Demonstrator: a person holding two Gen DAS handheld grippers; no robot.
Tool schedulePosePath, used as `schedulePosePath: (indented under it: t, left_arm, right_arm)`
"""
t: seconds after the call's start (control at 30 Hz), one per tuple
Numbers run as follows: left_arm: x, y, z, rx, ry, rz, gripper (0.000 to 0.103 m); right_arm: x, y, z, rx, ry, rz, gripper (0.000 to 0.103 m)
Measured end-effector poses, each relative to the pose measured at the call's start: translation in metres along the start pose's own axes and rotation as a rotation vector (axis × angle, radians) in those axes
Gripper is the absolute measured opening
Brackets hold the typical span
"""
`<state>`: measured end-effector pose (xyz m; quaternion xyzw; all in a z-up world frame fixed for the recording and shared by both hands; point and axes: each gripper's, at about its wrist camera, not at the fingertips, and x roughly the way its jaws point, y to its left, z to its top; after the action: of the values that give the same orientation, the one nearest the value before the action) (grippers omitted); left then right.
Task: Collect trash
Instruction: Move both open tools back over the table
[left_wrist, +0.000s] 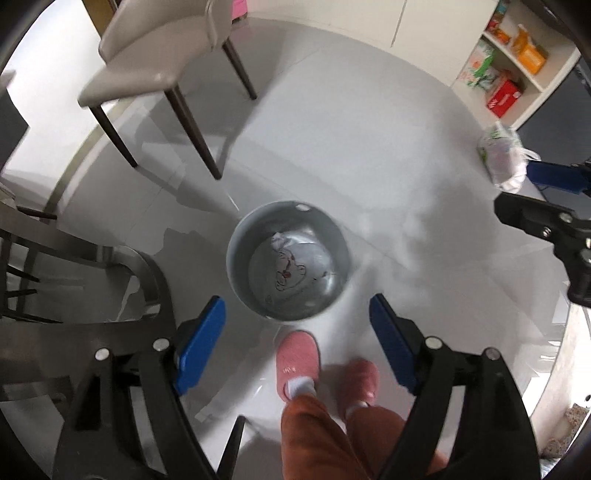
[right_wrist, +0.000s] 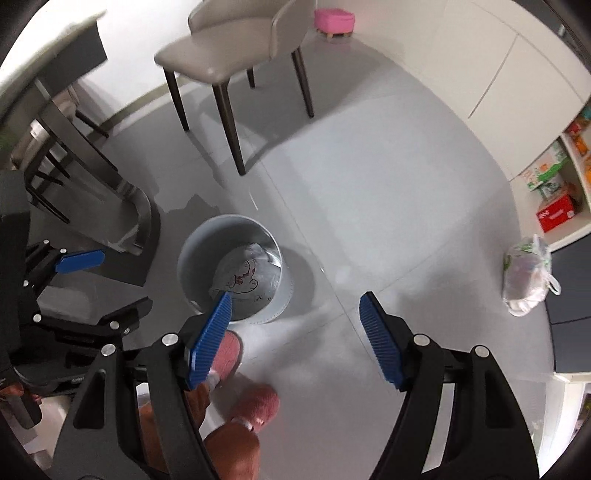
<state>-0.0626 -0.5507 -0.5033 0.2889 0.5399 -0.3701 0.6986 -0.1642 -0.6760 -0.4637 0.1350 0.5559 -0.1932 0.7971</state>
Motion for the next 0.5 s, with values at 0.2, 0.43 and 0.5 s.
schedulePosePath:
  t: [0.2,0.43,0.5]
  left_arm:
    - [-0.129,-0.025,-0.007,-0.023,-0.049,-0.014,0.080]
    - [-0.212,-0.034,-0.014,-0.059,-0.105,-0.001,0.080]
    - [-0.227,-0.030,-0.012,-0.089,-0.121,-0.012,0.080]
  right_arm:
    - [-0.117,-0.015,-0.010,-0.002,-0.064,0.022,0.069]
    - [-0.195,-0.013,-0.019,-0.062,-0.150,0.021,0.069]
    - [-0.212,-0.016,-0.022,-0.056,-0.175,0.017,0.069]
